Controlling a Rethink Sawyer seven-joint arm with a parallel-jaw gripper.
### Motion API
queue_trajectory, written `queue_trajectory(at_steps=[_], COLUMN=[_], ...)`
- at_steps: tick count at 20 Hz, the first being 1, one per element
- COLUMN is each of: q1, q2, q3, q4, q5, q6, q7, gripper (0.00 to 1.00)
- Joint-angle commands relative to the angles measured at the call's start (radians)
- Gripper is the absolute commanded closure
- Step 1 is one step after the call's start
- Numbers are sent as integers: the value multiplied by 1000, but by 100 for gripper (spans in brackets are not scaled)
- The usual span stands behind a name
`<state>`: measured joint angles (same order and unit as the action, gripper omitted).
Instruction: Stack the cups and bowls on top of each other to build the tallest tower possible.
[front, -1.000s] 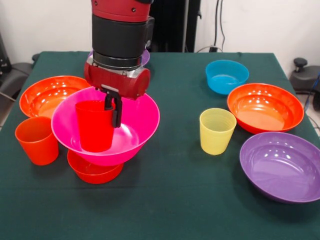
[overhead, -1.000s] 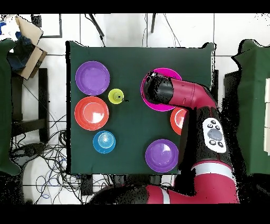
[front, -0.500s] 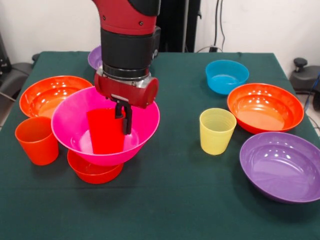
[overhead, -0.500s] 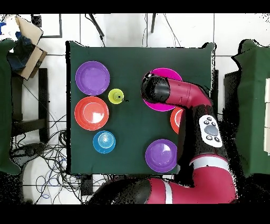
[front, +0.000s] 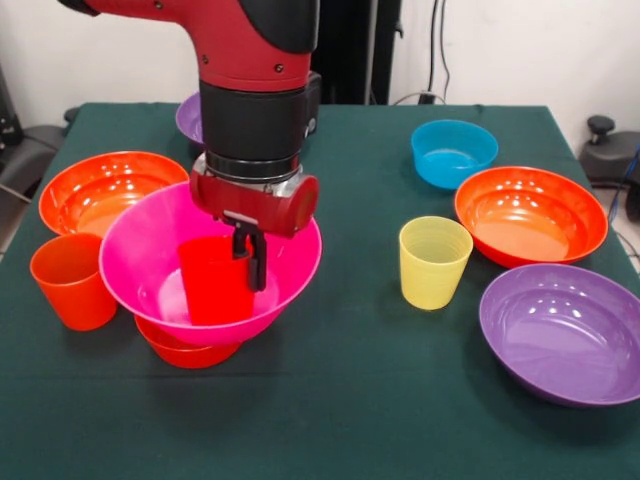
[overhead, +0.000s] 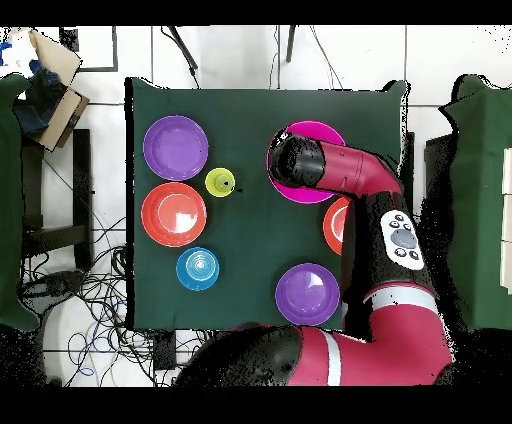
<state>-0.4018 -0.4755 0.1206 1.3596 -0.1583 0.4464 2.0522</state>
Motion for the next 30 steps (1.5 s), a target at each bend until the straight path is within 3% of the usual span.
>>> queue_trajectory(at_steps=[1, 16, 21, 30], q1=[-19, -4, -10, -61], q2=[44, 19, -25, -63], q3=[111, 77, 59, 82], q4=[-91, -58, 15, 110], q5=[-96, -99, -95, -137], q6=[67, 88, 121, 68], q7=[-188, -151, -146, -184], gripper=[100, 100, 100, 100])
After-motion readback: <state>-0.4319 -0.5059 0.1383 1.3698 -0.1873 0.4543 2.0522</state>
